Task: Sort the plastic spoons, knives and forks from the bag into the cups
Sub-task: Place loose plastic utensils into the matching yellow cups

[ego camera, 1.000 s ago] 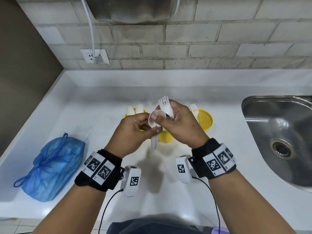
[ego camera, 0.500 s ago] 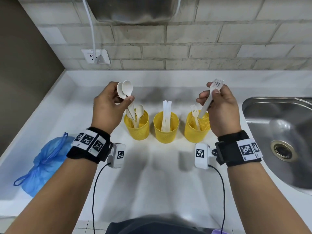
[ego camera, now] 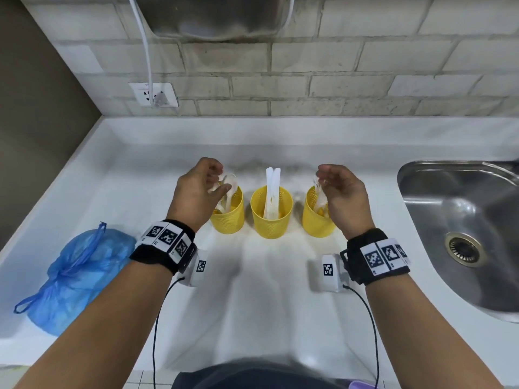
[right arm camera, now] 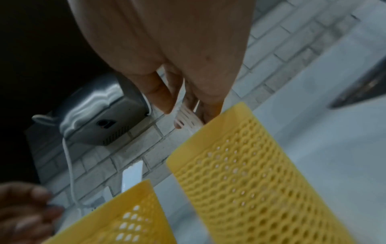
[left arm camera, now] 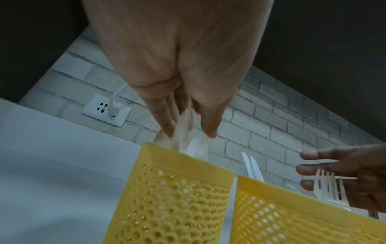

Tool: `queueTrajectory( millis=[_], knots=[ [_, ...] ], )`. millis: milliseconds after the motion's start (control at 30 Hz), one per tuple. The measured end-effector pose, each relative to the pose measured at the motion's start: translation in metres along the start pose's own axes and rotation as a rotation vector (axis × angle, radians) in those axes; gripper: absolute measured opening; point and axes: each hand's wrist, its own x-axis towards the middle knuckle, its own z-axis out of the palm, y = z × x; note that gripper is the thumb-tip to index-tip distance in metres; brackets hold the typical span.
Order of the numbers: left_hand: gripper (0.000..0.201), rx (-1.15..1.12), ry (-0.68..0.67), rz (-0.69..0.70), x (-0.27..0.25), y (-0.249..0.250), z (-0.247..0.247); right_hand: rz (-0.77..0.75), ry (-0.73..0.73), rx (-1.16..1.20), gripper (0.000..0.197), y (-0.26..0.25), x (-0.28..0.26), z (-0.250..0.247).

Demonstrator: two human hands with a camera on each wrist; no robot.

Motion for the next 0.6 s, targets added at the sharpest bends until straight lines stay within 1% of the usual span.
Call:
queueTrajectory(
  millis=[67, 133, 200, 267, 300, 367, 467, 533, 600],
  knots=[
    [0.035, 0.065, 0.088, 0.078, -0.001, 0.001, -0.003, -0.128, 0.033, -0.126, 0.041, -0.003, -0.004, -0.006],
    [0.032, 0.129, 0.166, 0.129, -0.006, 0.007, -0.008, -0.279, 0.105, -0.295, 0.04, -0.007, -0.009, -0.014],
    [0.028, 0.151, 0.202, 0.155, -0.017, 0.013, -0.014, -0.339, 0.192, -0.417, 0.039, -0.007, -0.016, -0.021],
    [0.021, 0.153, 0.19, 0.18, -0.031, 0.015, -0.015, -0.323, 0.236, -0.457, 0.038, -0.006, -0.026, -0.026],
    [0.019, 0.16, 0.169, 0.185, -0.038, 0.014, -0.013, -0.309, 0.224, -0.467, 0.037, -0.003, -0.03, -0.027],
    [0.019, 0.197, 0.108, 0.164, -0.051, 0.009, -0.007, -0.282, 0.163, -0.5, 0.034, 0.007, -0.038, -0.027],
    [0.026, 0.268, 0.019, 0.125, -0.062, -0.002, 0.005, -0.256, 0.081, -0.623, 0.031, 0.027, -0.045, -0.026],
    [0.028, 0.307, -0.008, 0.12, -0.063, -0.008, 0.011, -0.24, 0.052, -0.705, 0.029, 0.036, -0.047, -0.024],
    [0.025, 0.321, -0.02, 0.119, -0.062, -0.013, 0.015, -0.24, 0.041, -0.755, 0.024, 0.041, -0.047, -0.022]
  ],
)
